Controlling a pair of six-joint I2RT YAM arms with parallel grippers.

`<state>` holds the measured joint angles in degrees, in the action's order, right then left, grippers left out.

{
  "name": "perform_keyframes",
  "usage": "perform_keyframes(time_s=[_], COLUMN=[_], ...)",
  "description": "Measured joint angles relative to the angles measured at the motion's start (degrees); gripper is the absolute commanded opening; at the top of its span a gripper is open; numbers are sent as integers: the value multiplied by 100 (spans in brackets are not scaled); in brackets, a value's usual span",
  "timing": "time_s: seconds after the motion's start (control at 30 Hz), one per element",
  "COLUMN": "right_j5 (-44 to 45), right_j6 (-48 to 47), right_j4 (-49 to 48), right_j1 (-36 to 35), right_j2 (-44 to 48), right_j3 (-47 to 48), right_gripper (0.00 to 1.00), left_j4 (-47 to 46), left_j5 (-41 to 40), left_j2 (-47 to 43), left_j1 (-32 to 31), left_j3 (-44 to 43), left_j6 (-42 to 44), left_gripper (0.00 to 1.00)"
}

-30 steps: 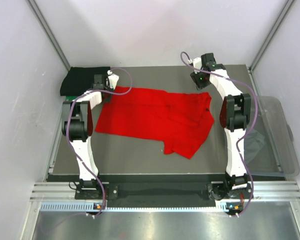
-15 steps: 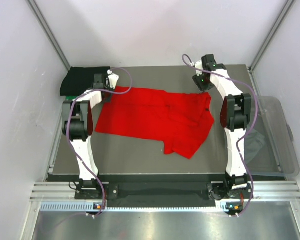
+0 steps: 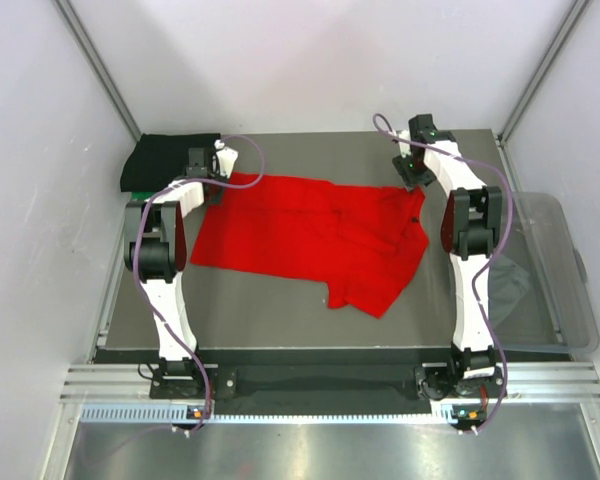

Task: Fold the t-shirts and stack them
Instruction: Fold the tshirt

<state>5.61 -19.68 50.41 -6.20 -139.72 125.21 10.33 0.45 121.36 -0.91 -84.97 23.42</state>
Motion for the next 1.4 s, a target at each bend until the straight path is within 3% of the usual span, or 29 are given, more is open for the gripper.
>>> perform_keyframes(time_s=[0.1,0.13,0.3,0.33,0.43,0.83,1.4], right_j5=[35,31,-166,-208,-358,-426,-249], right_j6=[-2,-4,50,63,98,181,175], right_j4=[61,98,361,387,452,302,-977], right_j1=[-2,-2,2,9,44,162,192], right_j2=[-52,-81,-291,-308,-339,-439,-643], right_j3=[98,138,442,472,527,704,787], right_gripper=[46,37,20,10,0,0,5], left_j4=[2,2,39,48,92,380,1150], left_j5=[-4,-17,-48,-55,-74,-157,-282], left_j2=[2,2,20,31,68,249,914], left_j1=[0,0,0,0,0,0,7], left_j3=[-2,-4,-42,-57,-120,-472,-1705], left_j6=[-13,-22,-70,-81,-92,-129,-299], left_gripper=[0,0,0,0,0,0,0])
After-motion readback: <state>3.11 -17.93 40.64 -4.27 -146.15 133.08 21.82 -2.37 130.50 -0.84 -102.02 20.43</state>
